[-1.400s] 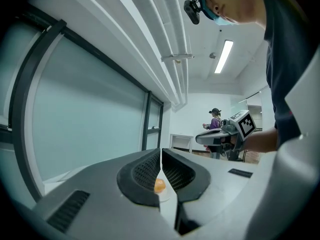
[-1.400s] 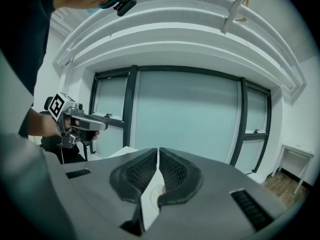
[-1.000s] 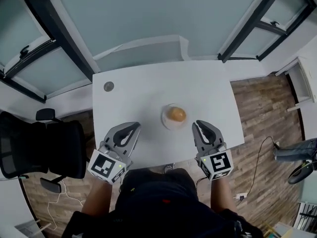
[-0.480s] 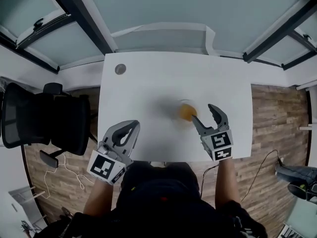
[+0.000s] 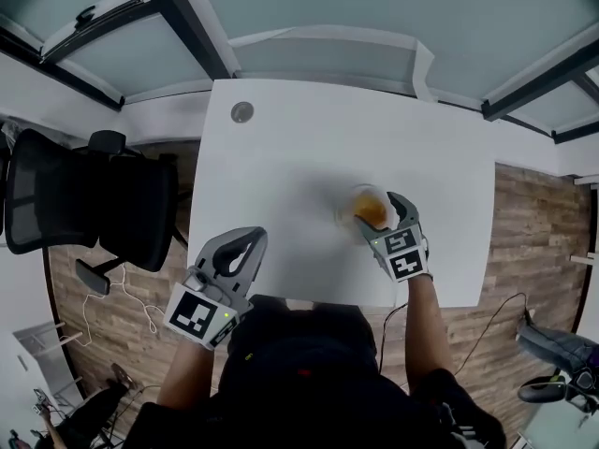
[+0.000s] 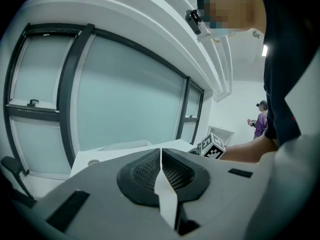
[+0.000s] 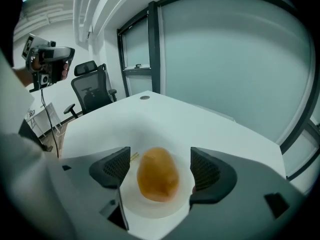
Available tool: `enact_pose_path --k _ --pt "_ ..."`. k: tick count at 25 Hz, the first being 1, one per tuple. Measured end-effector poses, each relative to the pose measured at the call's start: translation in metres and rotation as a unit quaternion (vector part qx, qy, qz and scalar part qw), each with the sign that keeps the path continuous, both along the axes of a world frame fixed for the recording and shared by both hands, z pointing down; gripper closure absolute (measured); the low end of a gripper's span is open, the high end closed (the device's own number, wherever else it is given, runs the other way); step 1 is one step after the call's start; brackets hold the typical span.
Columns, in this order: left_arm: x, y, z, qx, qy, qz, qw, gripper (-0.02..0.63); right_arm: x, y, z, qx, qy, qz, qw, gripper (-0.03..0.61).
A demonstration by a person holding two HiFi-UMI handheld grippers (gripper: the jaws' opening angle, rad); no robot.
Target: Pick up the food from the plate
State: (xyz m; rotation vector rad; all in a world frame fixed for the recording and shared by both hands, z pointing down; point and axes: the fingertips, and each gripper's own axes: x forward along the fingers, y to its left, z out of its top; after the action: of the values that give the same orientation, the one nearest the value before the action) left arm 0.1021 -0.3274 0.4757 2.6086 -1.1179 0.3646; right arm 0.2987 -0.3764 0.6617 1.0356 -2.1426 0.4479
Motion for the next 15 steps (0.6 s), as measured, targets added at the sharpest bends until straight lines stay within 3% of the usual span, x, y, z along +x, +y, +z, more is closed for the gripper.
enact_pose_path --k 4,15 --pt "-0.005 0.003 0.013 -0.014 -0.016 0.001 0.9998 0.583 -0.003 -0.002 0.031 -0.027 0.013 -0.015 0.999 0.215" --pt "-0.018 -0.001 0.020 -0.021 -0.010 -0.010 0.9997 0.583 -0.011 0.010 0.072 -0.095 0.028 -0.039 0.994 0.212"
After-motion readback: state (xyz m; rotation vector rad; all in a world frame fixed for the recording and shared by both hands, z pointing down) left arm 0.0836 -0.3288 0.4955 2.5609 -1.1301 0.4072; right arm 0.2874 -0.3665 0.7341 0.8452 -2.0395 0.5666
